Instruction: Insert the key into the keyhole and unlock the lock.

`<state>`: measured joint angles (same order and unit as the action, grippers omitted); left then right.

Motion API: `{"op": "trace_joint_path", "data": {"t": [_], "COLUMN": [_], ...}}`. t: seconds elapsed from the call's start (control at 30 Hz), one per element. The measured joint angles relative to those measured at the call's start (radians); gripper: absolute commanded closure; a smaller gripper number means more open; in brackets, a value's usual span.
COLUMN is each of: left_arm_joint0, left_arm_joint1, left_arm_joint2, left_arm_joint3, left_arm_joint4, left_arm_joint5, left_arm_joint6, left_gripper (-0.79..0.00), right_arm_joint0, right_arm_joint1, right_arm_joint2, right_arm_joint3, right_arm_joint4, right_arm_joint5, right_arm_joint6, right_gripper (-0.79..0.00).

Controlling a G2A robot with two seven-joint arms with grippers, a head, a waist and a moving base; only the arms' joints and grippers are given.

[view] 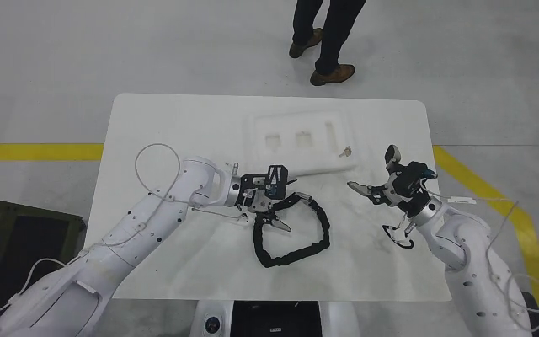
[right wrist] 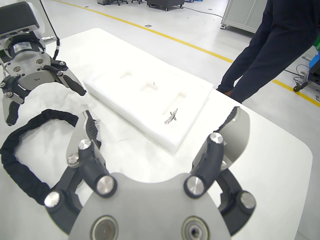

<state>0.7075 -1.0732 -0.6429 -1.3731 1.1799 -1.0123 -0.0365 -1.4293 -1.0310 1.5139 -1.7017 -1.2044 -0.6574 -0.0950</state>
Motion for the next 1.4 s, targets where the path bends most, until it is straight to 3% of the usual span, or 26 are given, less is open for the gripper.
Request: {"op": "trace_joint_path", "data": {"t": [0.1, 0.53, 0.77, 0.9, 1.33, 1.4], "left_arm_joint0": [-0.027, -0.109, -0.138, -0.156, -0.185, -0.188], "left_arm_joint1": [-0.018, -0.086, -0.120, -0.140, -0.188, -0.195], "left_arm_joint2": [0.032, 0.115, 0.152, 0.167, 0.200, 0.203], "left_arm_joint3": [0.035, 0.154, 0.205, 0.239, 0.325, 0.338], "left_arm_joint4": [0.019, 0.141, 0.203, 0.238, 0.308, 0.314], "left_arm_joint5": [0.000, 0.021, 0.011, 0.026, 0.039, 0.037], "left_arm_joint6": [0.018, 0.084, 0.119, 0.144, 0.205, 0.212], "left_gripper": [-0.739, -0.717, -0.597, -0.597, -0.459, -0.376], "right_arm_joint0": [0.000, 0.000, 0.000, 0.000, 0.000, 0.000], "right_arm_joint1": [0.000, 0.000, 0.000, 0.000, 0.000, 0.000], "right_arm_joint2": [0.000, 0.000, 0.000, 0.000, 0.000, 0.000], "right_arm_joint3": [0.000, 0.000, 0.000, 0.000, 0.000, 0.000], "right_arm_joint4": [0.000, 0.000, 0.000, 0.000, 0.000, 0.000], "right_arm_joint5": [0.000, 0.000, 0.000, 0.000, 0.000, 0.000], "right_arm_joint6": [0.001, 0.001, 0.001, 0.001, 0.001, 0.001], "right_gripper": [-0.785, -0.785, -0.785, -0.785, -0.785, -0.785]}}
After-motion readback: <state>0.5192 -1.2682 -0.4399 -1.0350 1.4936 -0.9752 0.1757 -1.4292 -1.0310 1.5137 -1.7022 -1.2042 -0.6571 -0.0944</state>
